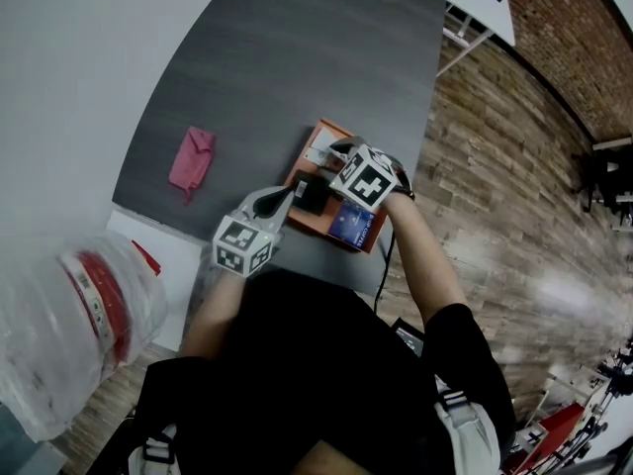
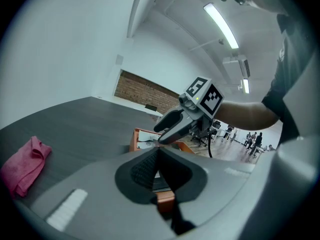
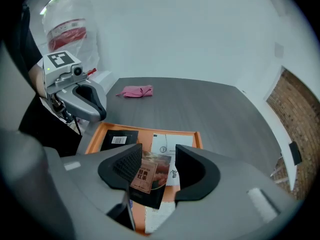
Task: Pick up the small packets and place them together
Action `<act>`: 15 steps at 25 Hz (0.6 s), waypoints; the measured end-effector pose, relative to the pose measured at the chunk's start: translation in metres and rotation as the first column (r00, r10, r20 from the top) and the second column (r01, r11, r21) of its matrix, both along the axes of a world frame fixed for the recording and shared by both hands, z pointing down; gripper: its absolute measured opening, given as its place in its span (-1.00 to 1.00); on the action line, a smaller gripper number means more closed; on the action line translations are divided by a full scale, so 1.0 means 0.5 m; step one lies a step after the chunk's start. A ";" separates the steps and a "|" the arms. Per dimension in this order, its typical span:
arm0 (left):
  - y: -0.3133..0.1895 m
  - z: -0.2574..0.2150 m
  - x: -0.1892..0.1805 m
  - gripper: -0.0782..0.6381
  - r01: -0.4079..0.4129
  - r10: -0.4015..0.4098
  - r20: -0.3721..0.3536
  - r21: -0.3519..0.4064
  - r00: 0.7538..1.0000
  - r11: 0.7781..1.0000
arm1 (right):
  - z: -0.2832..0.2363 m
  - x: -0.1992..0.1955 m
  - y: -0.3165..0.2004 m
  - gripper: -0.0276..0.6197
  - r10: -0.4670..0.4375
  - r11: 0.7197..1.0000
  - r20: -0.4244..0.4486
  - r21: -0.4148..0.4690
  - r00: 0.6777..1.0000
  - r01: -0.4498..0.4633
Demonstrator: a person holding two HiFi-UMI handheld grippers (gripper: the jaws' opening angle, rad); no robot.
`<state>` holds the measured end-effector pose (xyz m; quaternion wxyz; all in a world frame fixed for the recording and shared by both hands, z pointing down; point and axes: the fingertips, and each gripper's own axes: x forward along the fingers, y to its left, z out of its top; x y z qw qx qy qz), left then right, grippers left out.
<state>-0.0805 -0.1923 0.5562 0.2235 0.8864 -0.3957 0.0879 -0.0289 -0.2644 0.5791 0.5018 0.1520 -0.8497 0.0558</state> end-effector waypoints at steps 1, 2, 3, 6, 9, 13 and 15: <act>-0.001 0.000 0.000 -0.78 0.000 0.000 0.000 0.001 1.000 1.000 | -0.005 -0.001 -0.005 -0.24 0.005 1.000 0.010 0.018 1.000 -0.005; -0.002 0.000 0.000 -0.78 -0.001 0.001 0.000 0.002 1.000 1.000 | -0.011 -0.003 -0.012 -0.21 0.012 0.999 0.024 0.038 1.000 -0.013; -0.003 0.000 0.001 -0.78 -0.003 0.003 0.001 0.004 1.000 1.000 | -0.019 -0.004 -0.018 -0.21 0.020 0.998 0.041 0.059 0.999 -0.023; -0.005 0.000 0.005 -0.78 -0.010 0.010 0.002 0.007 1.000 1.000 | -0.045 0.001 -0.035 -0.21 0.060 0.992 0.095 0.107 0.994 -0.070; -0.007 0.000 0.012 -0.78 -0.019 0.019 0.002 0.008 1.000 1.000 | -0.064 0.021 -0.042 -0.22 0.104 0.985 0.131 0.125 0.986 -0.120; -0.013 -0.002 0.026 -0.78 -0.035 0.035 0.000 0.013 0.999 0.999 | -0.073 0.068 -0.037 -0.22 0.163 0.975 0.149 0.128 0.975 -0.183; -0.016 -0.005 0.035 -0.78 -0.046 0.046 -0.001 0.017 0.999 0.999 | -0.075 0.100 -0.031 -0.22 0.202 0.966 0.157 0.130 0.967 -0.222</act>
